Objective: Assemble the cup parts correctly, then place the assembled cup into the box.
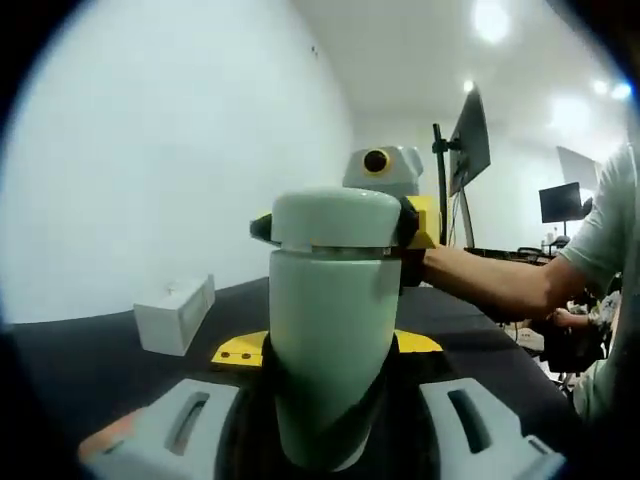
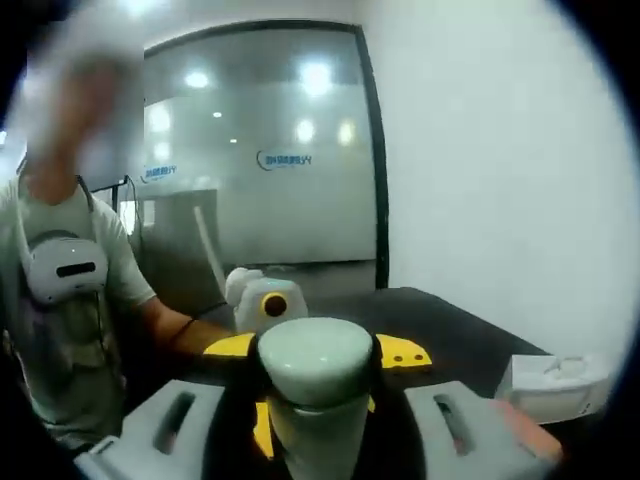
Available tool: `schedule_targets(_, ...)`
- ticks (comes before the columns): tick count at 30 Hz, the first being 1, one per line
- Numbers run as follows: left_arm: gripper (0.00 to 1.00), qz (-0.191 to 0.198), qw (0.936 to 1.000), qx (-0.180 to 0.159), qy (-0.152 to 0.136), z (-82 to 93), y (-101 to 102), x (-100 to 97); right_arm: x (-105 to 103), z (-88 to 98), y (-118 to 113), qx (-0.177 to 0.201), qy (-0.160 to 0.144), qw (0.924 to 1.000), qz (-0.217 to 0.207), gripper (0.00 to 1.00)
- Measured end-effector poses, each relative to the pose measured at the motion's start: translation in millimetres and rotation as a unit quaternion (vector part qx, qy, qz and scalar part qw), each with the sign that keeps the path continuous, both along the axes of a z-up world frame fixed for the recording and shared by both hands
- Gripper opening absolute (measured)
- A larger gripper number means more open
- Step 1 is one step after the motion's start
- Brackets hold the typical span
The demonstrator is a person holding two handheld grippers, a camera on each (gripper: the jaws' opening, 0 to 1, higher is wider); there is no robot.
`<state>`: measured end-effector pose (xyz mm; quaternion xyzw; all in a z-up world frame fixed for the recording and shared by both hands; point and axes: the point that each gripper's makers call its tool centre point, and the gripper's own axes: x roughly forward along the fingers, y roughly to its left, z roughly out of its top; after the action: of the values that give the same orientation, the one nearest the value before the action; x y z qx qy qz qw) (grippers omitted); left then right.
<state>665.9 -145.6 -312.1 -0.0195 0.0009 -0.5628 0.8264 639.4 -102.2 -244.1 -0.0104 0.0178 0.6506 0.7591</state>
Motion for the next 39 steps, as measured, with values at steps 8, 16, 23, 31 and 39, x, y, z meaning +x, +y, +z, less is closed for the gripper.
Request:
schedule_targets(8,0.4,0.0,1.0,0.0,0.0,0.0,0.0,0.6,4.1,-0.2,-3.7,-0.007,-0.011,0.9976,-0.068,0.41)
schedule_targets(16,0.4,0.004,1.0,0.0,0.004,-0.2,-0.5,0.2,13.4,-0.3,-7.7,-0.001,-0.01,0.9843,-0.176,0.41)
schedule_targets(23,0.4,0.006,1.0,0.004,0.003,-0.2,-0.5,-0.3,19.3,0.4,-13.9,0.008,-0.016,0.9575,-0.288,0.41)
schedule_targets(31,0.4,0.012,0.9999,0.003,0.009,-0.4,1.1,1.1,28.6,1.1,-20.9,0.0,-0.017,0.9044,-0.426,0.41)
schedule_targets(39,0.4,0.013,0.9999,0.002,0.01,-0.4,1.9,1.1,30.3,1.7,-23.1,0.016,-0.033,0.8804,-0.473,0.42)
